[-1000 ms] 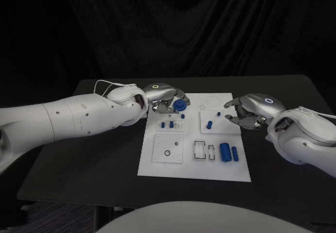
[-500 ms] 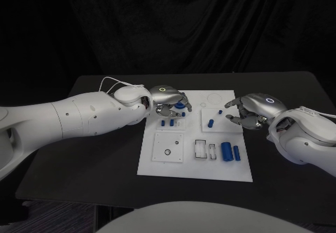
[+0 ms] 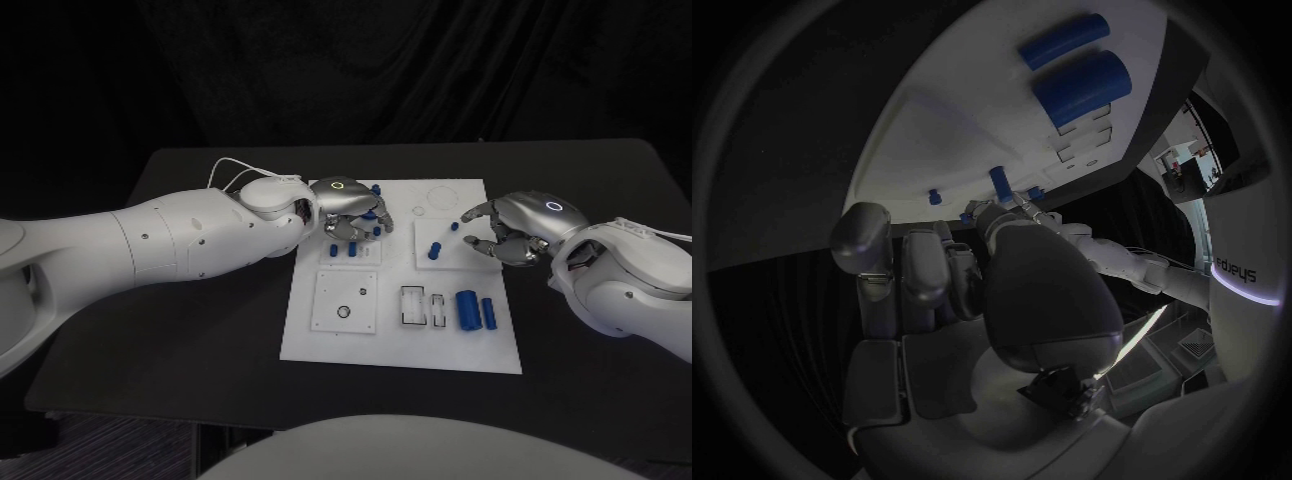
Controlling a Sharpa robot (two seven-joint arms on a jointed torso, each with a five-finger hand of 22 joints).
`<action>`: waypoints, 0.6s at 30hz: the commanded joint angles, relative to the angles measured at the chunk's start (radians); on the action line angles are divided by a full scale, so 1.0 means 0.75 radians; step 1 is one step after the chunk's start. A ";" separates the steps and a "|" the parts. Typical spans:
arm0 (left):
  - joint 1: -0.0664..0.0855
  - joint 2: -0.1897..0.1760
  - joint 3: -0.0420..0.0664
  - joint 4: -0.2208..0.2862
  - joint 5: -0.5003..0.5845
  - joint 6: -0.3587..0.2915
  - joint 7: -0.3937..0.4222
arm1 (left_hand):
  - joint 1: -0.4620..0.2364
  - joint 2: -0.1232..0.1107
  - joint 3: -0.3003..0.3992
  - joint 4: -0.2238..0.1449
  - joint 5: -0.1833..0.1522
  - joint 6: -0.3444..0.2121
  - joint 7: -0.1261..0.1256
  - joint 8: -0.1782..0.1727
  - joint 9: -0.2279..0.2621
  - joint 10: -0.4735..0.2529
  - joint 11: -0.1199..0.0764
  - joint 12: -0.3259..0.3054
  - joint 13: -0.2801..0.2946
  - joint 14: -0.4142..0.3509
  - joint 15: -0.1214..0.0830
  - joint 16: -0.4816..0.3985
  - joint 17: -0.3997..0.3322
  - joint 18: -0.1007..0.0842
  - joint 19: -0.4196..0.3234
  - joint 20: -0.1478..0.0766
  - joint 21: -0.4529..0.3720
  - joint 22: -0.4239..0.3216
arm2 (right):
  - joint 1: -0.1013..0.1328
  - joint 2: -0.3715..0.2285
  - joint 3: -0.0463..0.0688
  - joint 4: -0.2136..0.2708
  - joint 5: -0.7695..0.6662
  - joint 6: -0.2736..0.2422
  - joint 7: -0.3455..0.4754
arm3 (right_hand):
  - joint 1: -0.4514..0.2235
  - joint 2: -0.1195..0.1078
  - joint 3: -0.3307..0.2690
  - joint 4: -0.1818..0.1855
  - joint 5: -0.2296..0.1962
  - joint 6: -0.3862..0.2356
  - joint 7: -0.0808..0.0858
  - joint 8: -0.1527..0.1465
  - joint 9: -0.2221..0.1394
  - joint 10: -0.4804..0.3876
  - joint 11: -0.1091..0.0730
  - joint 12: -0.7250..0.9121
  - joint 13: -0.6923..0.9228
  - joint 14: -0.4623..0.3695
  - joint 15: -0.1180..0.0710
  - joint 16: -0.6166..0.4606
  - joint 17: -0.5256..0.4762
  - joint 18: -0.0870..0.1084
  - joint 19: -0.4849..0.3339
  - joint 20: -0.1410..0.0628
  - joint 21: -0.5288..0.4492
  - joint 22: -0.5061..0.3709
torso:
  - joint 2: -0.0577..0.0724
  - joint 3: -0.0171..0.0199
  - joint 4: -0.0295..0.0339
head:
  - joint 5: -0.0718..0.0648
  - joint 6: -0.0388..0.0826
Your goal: Assemble the parts on the task board
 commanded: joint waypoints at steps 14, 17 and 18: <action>-0.006 0.020 0.001 -0.014 -0.006 -0.015 -0.021 | -0.007 0.002 0.038 0.003 0.029 0.079 0.011 0.032 0.001 0.055 -0.001 0.025 -0.004 -0.003 -0.001 0.006 -0.017 0.002 -0.002 -0.004 -0.002 0.189 | 0.002 0.001 0.001 0.001 -0.005 0.028 -0.017 | 0.001 -0.007 0.005 0.001 0.007 0.014 0.000 0.006 -0.002 0.000 -0.003 -0.007 0.112 0.006 -0.006 -0.004 -0.008 0.002 0.010 -0.001 -0.012 0.116 | 0.005 0.0002 -0.0049 | 0.006 0.000; -0.006 0.021 0.001 -0.014 -0.006 -0.012 -0.020 | -0.010 0.001 0.045 0.005 0.028 0.098 0.017 0.038 0.003 0.079 -0.004 0.040 0.002 -0.003 -0.004 0.007 -0.020 0.002 0.000 -0.005 0.001 0.189 | 0.002 0.002 0.001 0.001 -0.005 0.031 -0.019 | 0.001 -0.007 0.005 0.001 0.007 0.014 0.000 0.006 -0.002 0.000 -0.003 -0.007 0.112 0.006 -0.006 -0.004 -0.008 0.002 0.010 -0.001 -0.012 0.116 | 0.004 0.0004 -0.0013 | 0.001 0.000; -0.007 0.021 0.001 -0.014 -0.006 -0.012 -0.019 | -0.011 0.001 0.047 0.006 0.028 0.102 0.017 0.039 0.003 0.084 -0.005 0.043 0.004 -0.003 -0.004 0.008 -0.020 0.002 -0.001 -0.005 0.000 0.189 | 0.002 0.003 0.001 0.001 -0.005 0.031 -0.019 | 0.001 -0.007 0.005 0.001 0.007 0.014 0.000 0.006 -0.002 0.000 -0.003 -0.007 0.112 0.006 -0.006 -0.004 -0.008 0.002 0.010 -0.001 -0.012 0.116 | 0.004 0.0005 -0.0013 | 0.001 0.000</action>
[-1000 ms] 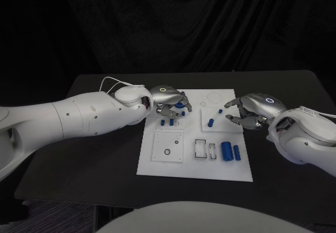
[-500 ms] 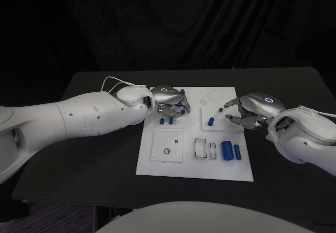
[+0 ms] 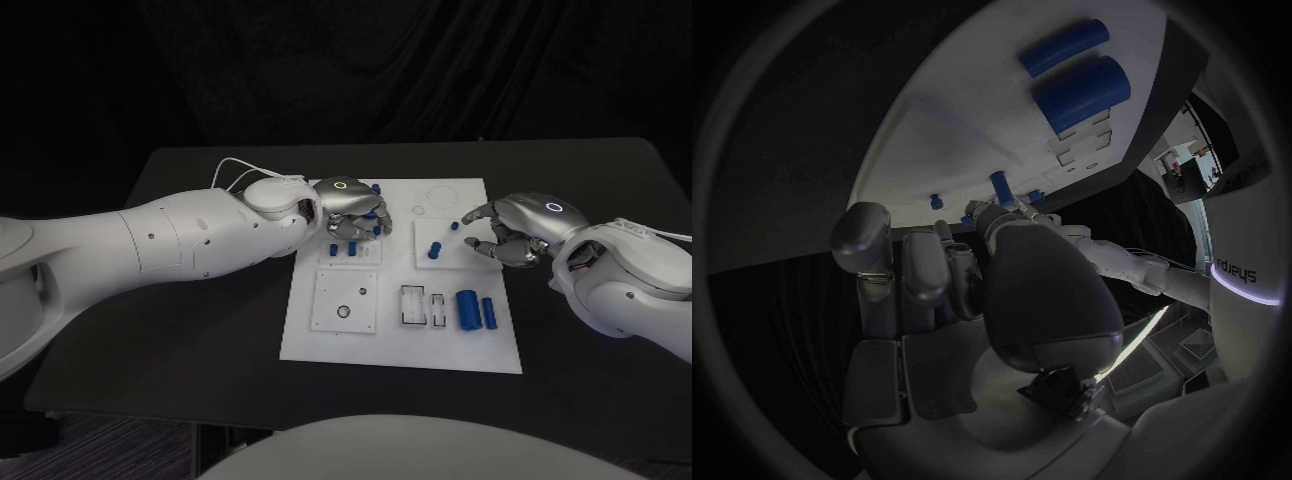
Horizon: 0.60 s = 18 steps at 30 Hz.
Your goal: Assemble the parts on the task board
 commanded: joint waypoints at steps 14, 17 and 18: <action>-0.011 0.011 0.001 -0.013 -0.001 -0.032 0.000 | 0.009 0.016 0.044 -0.025 0.017 0.076 0.030 0.030 0.030 0.152 -0.035 0.108 0.074 0.020 -0.031 0.025 0.008 -0.005 0.023 -0.021 0.041 0.199 | 0.002 0.002 0.001 0.001 -0.005 0.028 -0.023 | 0.003 -0.005 0.007 0.001 0.008 0.006 0.000 0.005 -0.003 -0.005 -0.003 -0.012 0.107 0.004 -0.006 -0.007 -0.004 0.003 0.008 -0.001 -0.008 0.115 | -0.001 0.0006 0.0002 | -0.006 0.000; -0.013 0.012 0.001 -0.018 -0.001 -0.038 -0.003 | 0.013 0.017 0.048 -0.029 0.019 0.074 0.031 0.028 0.030 0.155 -0.036 0.111 0.078 0.018 -0.031 0.024 0.004 -0.005 0.023 -0.022 0.040 0.199 | 0.002 0.003 0.001 0.000 -0.005 0.032 -0.024 | 0.003 -0.005 0.007 0.001 0.008 0.006 0.000 0.005 -0.003 -0.005 -0.003 -0.012 0.107 0.004 -0.006 -0.007 -0.004 0.003 0.008 -0.001 -0.008 0.115 | -0.001 0.0005 -0.0001 | -0.006 0.000; -0.013 0.013 0.001 -0.019 -0.001 -0.041 -0.004 | 0.015 0.018 0.050 -0.031 0.020 0.075 0.033 0.028 0.031 0.157 -0.036 0.114 0.081 0.018 -0.032 0.023 0.003 -0.005 0.023 -0.022 0.041 0.199 | 0.002 0.004 0.001 0.000 -0.005 0.034 -0.025 | 0.003 -0.005 0.007 0.001 0.008 0.006 0.000 0.005 -0.003 -0.005 -0.003 -0.012 0.107 0.004 -0.006 -0.007 -0.004 0.003 0.008 -0.001 -0.008 0.115 | -0.001 0.0004 0.0004 | -0.007 0.000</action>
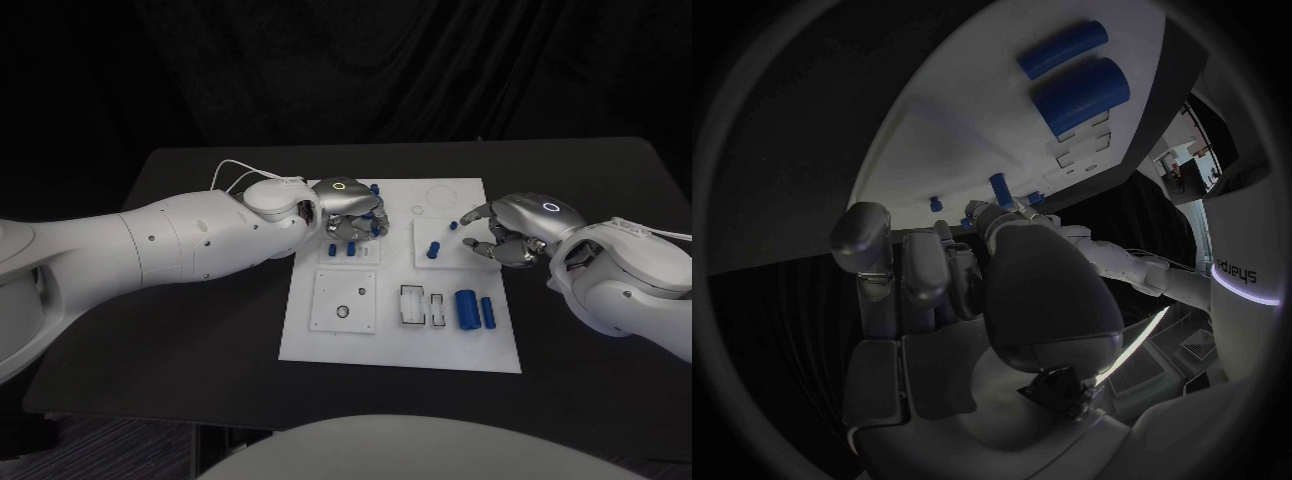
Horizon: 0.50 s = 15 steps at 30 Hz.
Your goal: Assemble the parts on the task board
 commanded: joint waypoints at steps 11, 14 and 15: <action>-0.007 -0.015 0.000 0.009 -0.003 -0.099 0.002 | 0.028 0.022 0.031 -0.031 0.010 0.045 0.037 0.013 0.019 0.063 -0.017 0.052 0.043 0.010 -0.023 0.011 0.001 -0.010 0.020 -0.014 0.035 0.205 | 0.002 0.002 0.001 -0.001 0.010 0.027 -0.020 | 0.005 -0.005 0.009 0.000 0.007 0.007 0.000 0.005 -0.003 -0.009 -0.003 -0.013 0.102 0.001 -0.005 -0.013 -0.010 0.005 0.005 -0.001 -0.019 0.112 | -0.001 0.0003 0.0002 | 0.005 0.000; -0.007 -0.039 0.000 0.037 -0.005 -0.132 -0.001 | 0.026 0.019 0.031 -0.033 0.013 0.054 0.046 0.015 0.022 0.077 -0.022 0.056 0.048 0.011 -0.027 0.008 -0.007 -0.011 0.023 -0.016 0.039 0.206 | 0.002 -0.001 0.001 -0.001 0.017 0.030 -0.017 | 0.005 -0.004 0.010 0.000 0.006 0.007 0.001 0.004 -0.003 -0.008 -0.003 -0.011 0.103 0.001 -0.005 -0.013 -0.009 0.005 0.005 -0.001 -0.019 0.112 | -0.001 0.0003 0.0003 | 0.001 0.000; -0.007 -0.049 0.000 0.050 -0.005 -0.139 -0.004 | 0.025 0.018 0.031 -0.032 0.013 0.056 0.050 0.015 0.023 0.082 -0.022 0.056 0.048 0.010 -0.028 0.007 -0.010 -0.010 0.023 -0.016 0.039 0.206 | 0.002 -0.002 0.001 -0.001 0.018 0.031 -0.017 | 0.005 -0.004 0.010 0.000 0.006 0.007 0.001 0.004 -0.003 -0.008 -0.003 -0.011 0.103 0.001 -0.005 -0.013 -0.009 0.005 0.005 -0.001 -0.019 0.112 | -0.001 0.0001 0.0007 | 0.000 0.000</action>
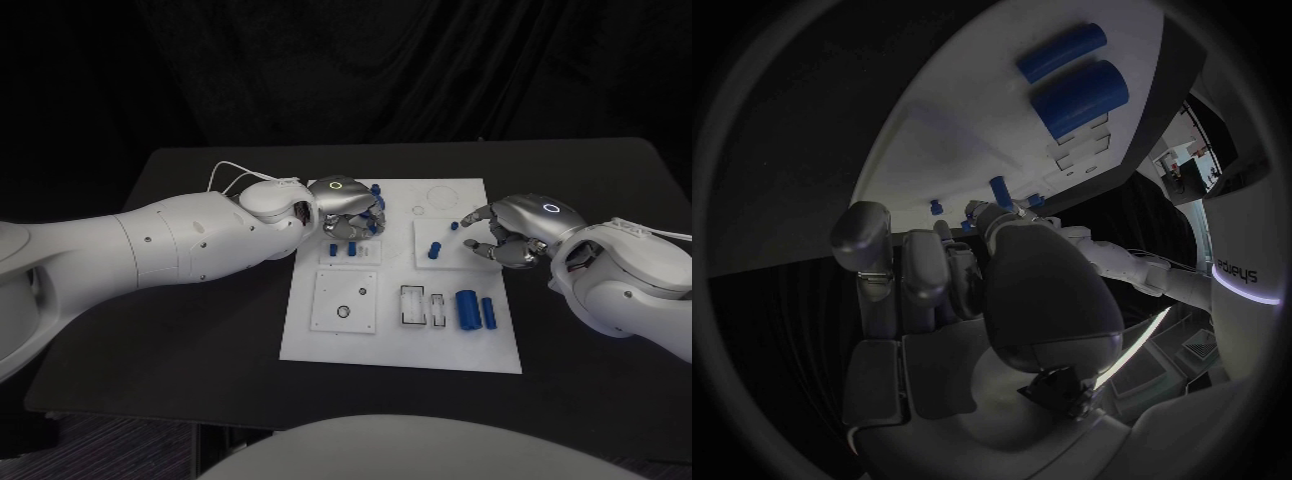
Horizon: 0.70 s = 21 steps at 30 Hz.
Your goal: Assemble the parts on the task board
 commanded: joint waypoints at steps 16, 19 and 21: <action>0.091 -0.199 0.001 0.254 -0.005 -0.025 -0.070 | -0.016 -0.015 0.003 0.013 -0.022 0.045 0.025 0.010 0.017 0.041 -0.007 -0.051 -0.016 -0.013 -0.013 -0.027 -0.059 -0.007 0.002 -0.007 -0.019 0.198 | 0.002 -0.012 0.001 0.002 0.017 0.029 -0.020 | 0.007 -0.005 0.012 0.000 0.000 0.008 0.001 0.003 -0.005 -0.014 -0.002 -0.013 0.095 -0.003 -0.004 -0.014 -0.008 0.006 0.002 0.000 -0.013 0.110 | -0.001 0.0001 0.0023 | 0.000 0.000; 0.097 -0.222 0.001 0.274 -0.005 0.023 -0.089 | -0.018 -0.013 0.003 0.016 -0.030 0.056 0.027 0.014 0.021 0.059 -0.008 -0.054 -0.018 -0.006 -0.013 -0.022 -0.049 -0.009 0.008 -0.007 -0.008 0.202 | 0.002 -0.013 0.001 0.002 0.017 0.031 -0.019 | 0.007 -0.006 0.012 0.000 -0.001 0.008 0.001 0.002 -0.005 -0.015 -0.002 -0.014 0.095 -0.003 -0.004 -0.015 -0.009 0.006 0.002 0.000 -0.013 0.110 | -0.002 0.0000 0.0015 | -0.004 0.000; 0.099 -0.238 0.001 0.284 -0.005 0.052 -0.101 | -0.021 -0.016 0.001 0.018 -0.038 0.065 0.032 0.016 0.026 0.089 -0.007 -0.056 -0.020 0.023 -0.014 0.001 -0.005 -0.017 0.028 -0.007 0.028 0.212 | 0.002 -0.013 0.001 0.000 0.017 0.034 -0.019 | 0.007 -0.006 0.012 0.000 -0.001 0.008 0.001 0.002 -0.005 -0.015 -0.002 -0.014 0.095 -0.003 -0.004 -0.015 -0.009 0.006 0.002 0.000 -0.013 0.110 | -0.002 0.0012 0.0024 | -0.005 0.000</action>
